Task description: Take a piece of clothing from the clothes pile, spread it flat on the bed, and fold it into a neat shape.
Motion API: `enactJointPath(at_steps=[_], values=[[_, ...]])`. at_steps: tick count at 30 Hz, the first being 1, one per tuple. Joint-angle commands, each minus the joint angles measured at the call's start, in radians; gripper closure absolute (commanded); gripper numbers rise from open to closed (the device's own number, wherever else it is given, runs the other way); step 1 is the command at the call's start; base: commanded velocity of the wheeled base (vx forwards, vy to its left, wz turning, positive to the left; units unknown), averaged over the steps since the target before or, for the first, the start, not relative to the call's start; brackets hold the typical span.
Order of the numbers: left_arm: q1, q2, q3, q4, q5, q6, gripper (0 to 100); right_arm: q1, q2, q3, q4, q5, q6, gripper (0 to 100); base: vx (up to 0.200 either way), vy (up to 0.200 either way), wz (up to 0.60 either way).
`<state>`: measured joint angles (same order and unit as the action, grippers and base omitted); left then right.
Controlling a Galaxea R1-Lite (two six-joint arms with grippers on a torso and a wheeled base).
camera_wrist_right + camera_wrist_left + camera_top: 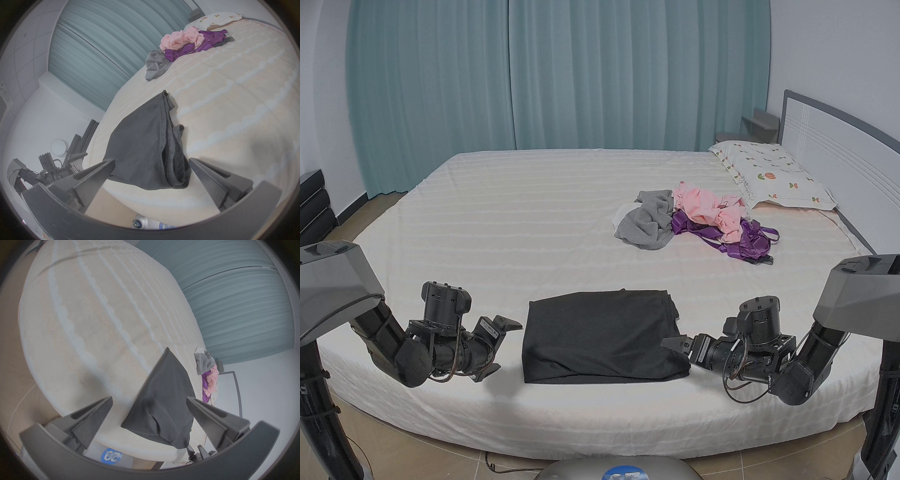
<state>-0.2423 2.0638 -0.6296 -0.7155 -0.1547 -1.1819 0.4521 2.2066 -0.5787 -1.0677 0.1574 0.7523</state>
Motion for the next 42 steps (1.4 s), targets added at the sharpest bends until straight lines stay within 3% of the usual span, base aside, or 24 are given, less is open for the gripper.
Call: enactJointPath(at_steps=[1,2,3,10,21,26,36,42], values=[[0.000,-0.004,-0.002,0.001,0.000,-0.001,0,0.016,0.039,-0.015,-0.002,-0.001,-0.002,0,0.000,0.000,0.00],[0.000,-0.004,-0.002,0.001,0.000,-0.001,0,0.017,0.053,-0.020,0.000,-0.001,-0.004,0,0.000,0.000,0.00],[0.000,-0.004,-0.002,0.001,0.000,-0.001,0,0.019,0.059,-0.021,0.002,-0.001,-0.004,100,0.000,0.000,0.00],[0.000,-0.002,-0.002,0.001,0.001,0.001,0,0.007,0.051,-0.012,0.009,-0.010,-0.019,100,0.000,0.000,0.00],[-0.094,0.019,0.022,0.008,0.017,0.019,0,-0.032,0.021,-0.003,0.009,-0.009,-0.018,100,0.000,0.000,0.00],[-0.132,0.055,0.045,0.007,0.021,0.116,0,-0.041,0.031,-0.016,0.008,-0.009,-0.010,100,0.000,0.000,0.00],[-0.133,0.087,0.002,0.002,0.027,0.131,0,-0.043,0.031,-0.024,0.005,-0.004,-0.007,100,0.000,0.000,0.00],[-0.133,0.139,-0.056,0.004,0.084,0.159,0,-0.041,0.031,-0.026,0.006,-0.004,-0.005,100,0.000,0.000,0.00]])
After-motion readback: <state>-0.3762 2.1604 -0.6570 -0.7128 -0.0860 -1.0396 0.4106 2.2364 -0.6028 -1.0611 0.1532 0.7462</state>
